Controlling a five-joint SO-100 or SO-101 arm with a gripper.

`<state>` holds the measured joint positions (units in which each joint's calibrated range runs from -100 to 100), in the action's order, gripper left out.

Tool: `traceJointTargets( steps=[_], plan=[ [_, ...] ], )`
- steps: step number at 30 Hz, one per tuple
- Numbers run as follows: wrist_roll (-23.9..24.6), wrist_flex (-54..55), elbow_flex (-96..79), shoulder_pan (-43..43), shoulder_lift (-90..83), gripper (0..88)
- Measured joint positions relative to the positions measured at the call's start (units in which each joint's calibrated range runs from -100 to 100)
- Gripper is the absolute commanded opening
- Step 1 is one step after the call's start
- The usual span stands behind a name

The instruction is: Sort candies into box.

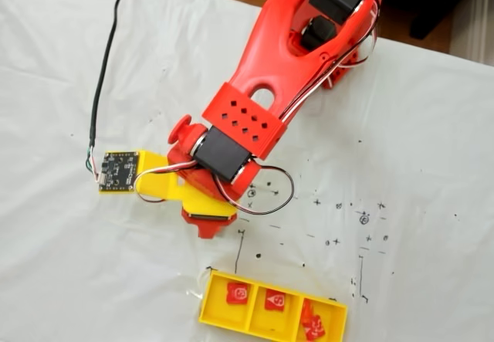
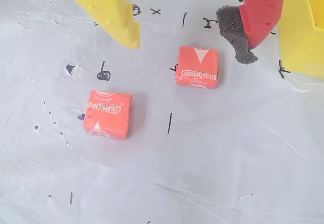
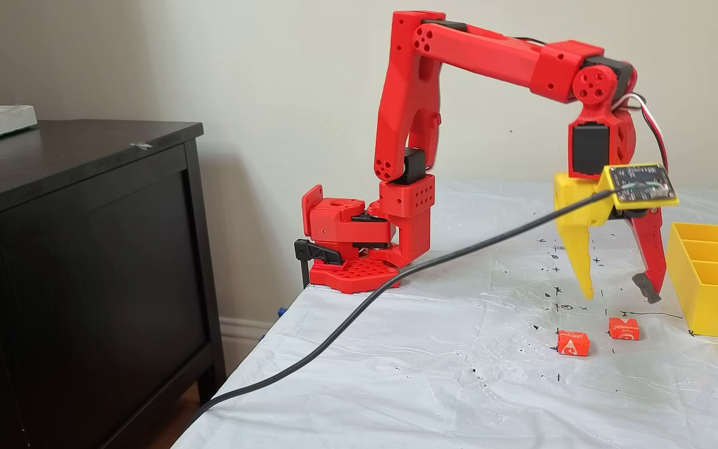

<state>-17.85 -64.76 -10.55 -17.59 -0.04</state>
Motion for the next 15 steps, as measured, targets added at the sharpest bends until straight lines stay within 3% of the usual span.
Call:
traceJointTargets(
  steps=[15],
  plan=[
    [-1.76, 0.94, 2.19, 0.41, 4.58, 26.4]
  ],
)
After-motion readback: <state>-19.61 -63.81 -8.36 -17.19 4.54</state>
